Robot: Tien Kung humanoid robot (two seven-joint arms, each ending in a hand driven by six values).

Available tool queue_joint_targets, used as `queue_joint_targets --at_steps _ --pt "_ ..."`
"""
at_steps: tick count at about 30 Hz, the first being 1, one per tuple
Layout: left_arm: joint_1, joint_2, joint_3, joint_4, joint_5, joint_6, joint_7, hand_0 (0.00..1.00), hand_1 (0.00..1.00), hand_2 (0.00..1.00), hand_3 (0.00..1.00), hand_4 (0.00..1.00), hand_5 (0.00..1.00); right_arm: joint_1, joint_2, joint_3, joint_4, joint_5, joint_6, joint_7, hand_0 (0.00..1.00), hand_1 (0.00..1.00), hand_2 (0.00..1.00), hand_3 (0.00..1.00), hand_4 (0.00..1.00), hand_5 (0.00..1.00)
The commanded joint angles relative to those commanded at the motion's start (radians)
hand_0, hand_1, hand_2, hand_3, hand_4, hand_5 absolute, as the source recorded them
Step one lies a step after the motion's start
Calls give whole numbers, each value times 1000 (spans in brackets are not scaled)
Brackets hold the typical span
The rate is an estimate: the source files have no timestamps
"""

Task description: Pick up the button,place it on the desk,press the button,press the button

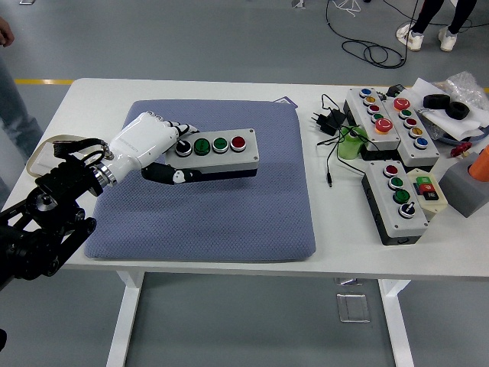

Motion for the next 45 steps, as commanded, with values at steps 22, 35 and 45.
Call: queue_joint_targets --at_steps 22,35,45 --pt "-33 -22 42 85 -88 -61 -77 91 12 70 181 38 2 6 3 -7 0 -2 3 -2 652 637 664 580 372 236" --pt "-22 -26 44 110 -76 -77 -52 102 19 70 178 63 2 6 3 -8 0 -2 4 -2 653 637 664 580 372 236" --pt "-19 -23 39 112 11 -59 -2 273 230 243 246 346 2 6 3 -6 0 -6 4 -2 654 638 664 580 372 236"
